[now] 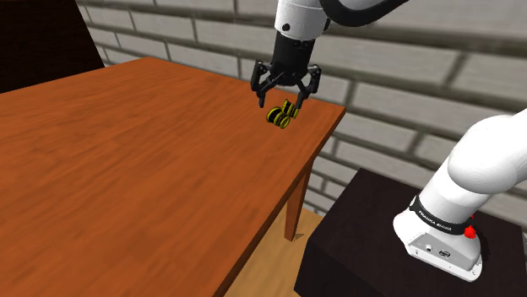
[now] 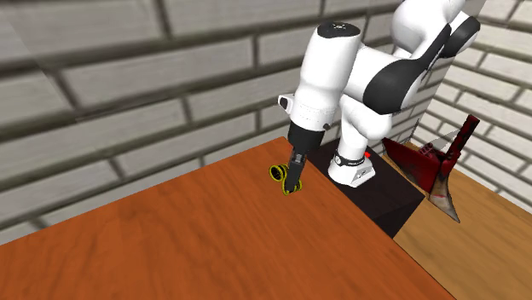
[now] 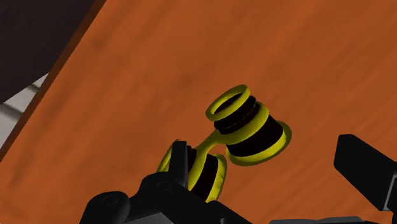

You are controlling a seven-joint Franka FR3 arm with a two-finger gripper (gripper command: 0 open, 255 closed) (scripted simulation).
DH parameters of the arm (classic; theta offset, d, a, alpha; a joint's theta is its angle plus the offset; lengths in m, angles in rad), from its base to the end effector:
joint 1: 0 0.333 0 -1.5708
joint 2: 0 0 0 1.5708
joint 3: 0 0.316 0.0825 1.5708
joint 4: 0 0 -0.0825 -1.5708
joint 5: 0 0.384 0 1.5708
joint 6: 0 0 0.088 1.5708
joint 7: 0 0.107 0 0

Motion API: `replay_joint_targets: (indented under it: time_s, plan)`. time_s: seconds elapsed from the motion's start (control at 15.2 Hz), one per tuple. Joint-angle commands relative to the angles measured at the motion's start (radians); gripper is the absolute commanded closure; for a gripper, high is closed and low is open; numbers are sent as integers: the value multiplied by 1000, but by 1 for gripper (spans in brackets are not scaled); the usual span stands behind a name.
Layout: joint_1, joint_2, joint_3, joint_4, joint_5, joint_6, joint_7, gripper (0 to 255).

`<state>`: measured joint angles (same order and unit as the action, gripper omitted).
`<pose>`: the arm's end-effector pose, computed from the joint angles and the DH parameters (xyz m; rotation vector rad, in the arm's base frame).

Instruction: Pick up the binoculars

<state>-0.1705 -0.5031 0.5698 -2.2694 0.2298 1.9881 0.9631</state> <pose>0.3898 0.2107 0.5319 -2.8963 1.0220 -0.2389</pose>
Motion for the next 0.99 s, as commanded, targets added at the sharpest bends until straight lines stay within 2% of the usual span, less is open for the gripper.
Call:
replay_joint_targets:
  time_s: [0.0, 0.26, 0.46, 0.53, 0.92]
  plan:
    - [-4, 7, 13, -18, 0, 30, 19, 0]
    - [-2, 16, 26, -65, 5, 85, 21, 0]
    - [-2, 17, 28, -71, 6, 93, 21, 0]
    - [-2, 17, 28, -71, 6, 93, 21, 255]
    - [-2, 18, 29, -70, 5, 93, 22, 255]
